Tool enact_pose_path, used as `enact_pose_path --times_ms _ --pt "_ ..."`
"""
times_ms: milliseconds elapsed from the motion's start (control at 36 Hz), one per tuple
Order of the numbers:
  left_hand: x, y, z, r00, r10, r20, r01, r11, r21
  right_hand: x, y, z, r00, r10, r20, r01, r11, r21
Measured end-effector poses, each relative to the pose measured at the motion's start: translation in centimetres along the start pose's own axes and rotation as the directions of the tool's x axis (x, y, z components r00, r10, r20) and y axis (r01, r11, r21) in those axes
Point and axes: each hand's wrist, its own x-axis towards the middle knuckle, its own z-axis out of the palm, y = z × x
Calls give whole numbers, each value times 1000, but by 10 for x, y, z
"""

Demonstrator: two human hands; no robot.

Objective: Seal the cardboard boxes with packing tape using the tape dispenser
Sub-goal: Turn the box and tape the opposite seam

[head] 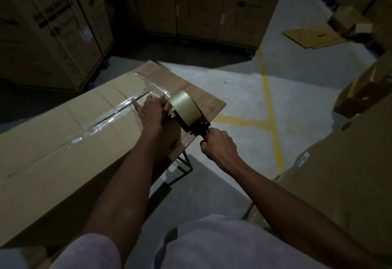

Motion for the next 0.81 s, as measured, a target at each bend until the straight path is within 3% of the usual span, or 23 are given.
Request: enact_pose_path --times_ms 28,194,389,556,806 --pt "2 -2 1 1000 -29 12 30 999 -37 -1 -1 0 1000 13 8 -13 1000 14" --pt "1 3 0 996 63 -58 -55 990 130 -1 -10 2 992 90 89 -103 984 146" --pt "4 0 -1 994 110 -21 -103 975 196 0 10 19 996 -12 -93 3 995 -98" --pt "1 -2 -6 996 86 -20 -87 993 -77 -14 66 30 960 261 -101 -248 961 126" --pt "-16 9 10 987 102 124 -127 969 212 52 25 23 945 315 -85 -260 885 385"
